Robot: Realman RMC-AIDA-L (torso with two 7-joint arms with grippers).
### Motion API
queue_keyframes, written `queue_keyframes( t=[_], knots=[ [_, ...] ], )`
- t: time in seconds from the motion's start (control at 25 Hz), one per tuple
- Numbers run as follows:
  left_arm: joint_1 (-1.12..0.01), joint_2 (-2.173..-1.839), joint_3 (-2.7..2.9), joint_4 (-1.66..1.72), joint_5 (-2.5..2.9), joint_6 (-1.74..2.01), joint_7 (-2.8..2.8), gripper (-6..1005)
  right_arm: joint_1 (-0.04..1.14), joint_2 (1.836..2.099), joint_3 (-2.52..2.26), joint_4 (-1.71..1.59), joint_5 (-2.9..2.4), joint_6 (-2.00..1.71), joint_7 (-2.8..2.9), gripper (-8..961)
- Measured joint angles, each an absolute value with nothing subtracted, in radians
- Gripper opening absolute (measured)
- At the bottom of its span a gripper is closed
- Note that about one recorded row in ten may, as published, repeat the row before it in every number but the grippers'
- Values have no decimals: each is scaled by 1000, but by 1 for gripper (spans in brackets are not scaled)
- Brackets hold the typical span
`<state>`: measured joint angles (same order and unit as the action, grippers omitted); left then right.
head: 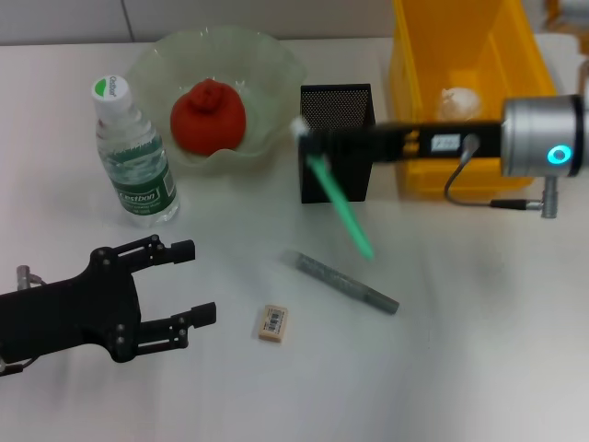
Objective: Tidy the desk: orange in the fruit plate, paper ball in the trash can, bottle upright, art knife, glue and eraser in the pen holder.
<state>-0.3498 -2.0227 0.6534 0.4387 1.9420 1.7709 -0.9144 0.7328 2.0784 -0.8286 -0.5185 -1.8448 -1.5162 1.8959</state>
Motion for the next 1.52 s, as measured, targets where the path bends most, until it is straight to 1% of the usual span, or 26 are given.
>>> queue_keyframes(
  t=[0.28,0.84,1.2,1.52],
  knots=[
    [-356,-2026,658,441,1942,1775,-918,783,689,2077,-750,-457,-1674,-1390,1892,173],
    [-356,-2026,655,441,1942,1790,-920,783,738,2085,-753,-381,-1481,-1163,1766,172],
    [-356,-2029,653,440,1942,1790,-917,783,800,2088,-757,-286,-1423,-1124,1440,212],
    [-356,-2031,653,440,1942,1790,-917,783,811,2092,-755,-210,-1421,-1133,1103,257]
  ],
)
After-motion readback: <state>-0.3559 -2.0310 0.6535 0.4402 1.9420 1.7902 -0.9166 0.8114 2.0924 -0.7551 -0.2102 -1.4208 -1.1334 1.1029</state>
